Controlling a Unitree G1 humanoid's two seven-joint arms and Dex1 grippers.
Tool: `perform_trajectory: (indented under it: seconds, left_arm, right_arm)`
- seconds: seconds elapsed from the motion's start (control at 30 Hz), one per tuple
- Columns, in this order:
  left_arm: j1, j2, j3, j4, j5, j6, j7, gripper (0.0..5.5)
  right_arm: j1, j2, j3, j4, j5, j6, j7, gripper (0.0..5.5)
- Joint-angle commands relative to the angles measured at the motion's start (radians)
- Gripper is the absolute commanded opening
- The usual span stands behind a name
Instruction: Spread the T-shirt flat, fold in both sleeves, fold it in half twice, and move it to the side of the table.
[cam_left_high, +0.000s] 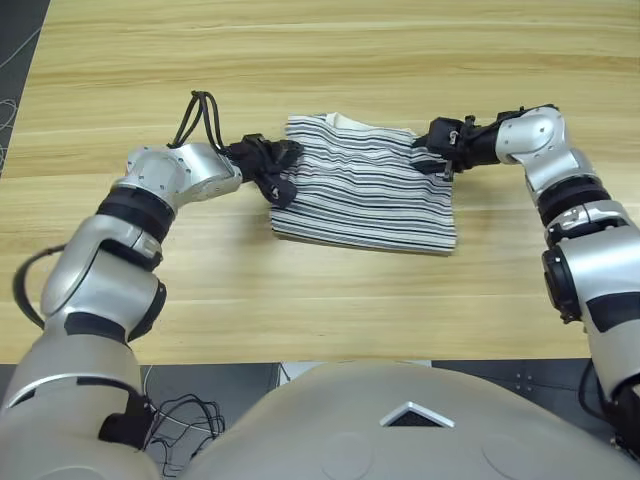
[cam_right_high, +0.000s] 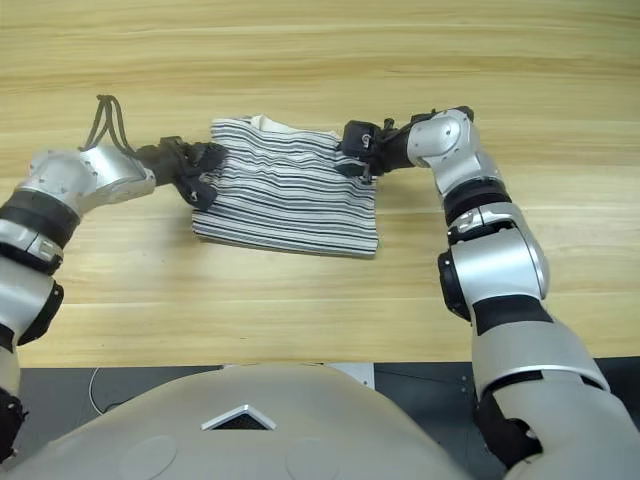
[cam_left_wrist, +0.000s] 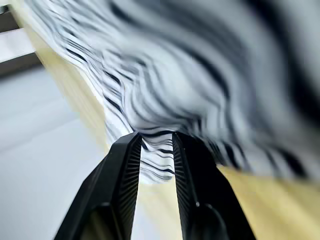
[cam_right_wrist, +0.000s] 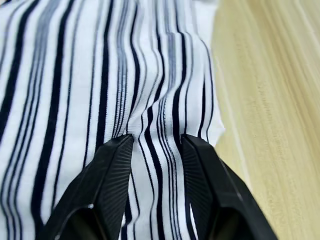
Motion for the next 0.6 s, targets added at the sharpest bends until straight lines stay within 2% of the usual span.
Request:
perform_trajectory:
  seconds: [0.03,0.17,0.27,0.37,0.47,0.6]
  left_arm:
    - [-0.091,0.024,-0.115,0.209,0.128,0.083,0.183,1.14]
    - [-0.123,0.009,-0.194,0.293,0.185,0.133,0.373,1.14]
    - [-0.144,0.003,-0.247,0.268,0.226,0.171,0.556,1.14]
    - [-0.179,0.011,-0.258,0.282,0.222,0.194,0.628,1.14]
    - [-0.195,0.032,-0.249,0.318,0.188,0.197,0.641,1.14]
    - [-0.225,0.089,-0.196,0.349,0.109,0.185,0.630,1.14]
  right_arm:
    - [0.160,-0.063,0.053,-0.304,0.000,0.216,0.167,1.77]
    - [0.318,-0.107,0.074,-0.722,0.142,0.536,0.371,1.77]
    - [0.339,-0.064,0.073,-0.901,0.305,0.831,0.471,1.77]
    - [0.291,0.028,0.031,-0.888,0.369,1.042,0.371,1.77]
    - [0.265,0.089,-0.008,-0.871,0.409,1.157,0.269,1.77]
    - [0.235,0.040,-0.035,-0.886,0.408,1.149,0.206,1.77]
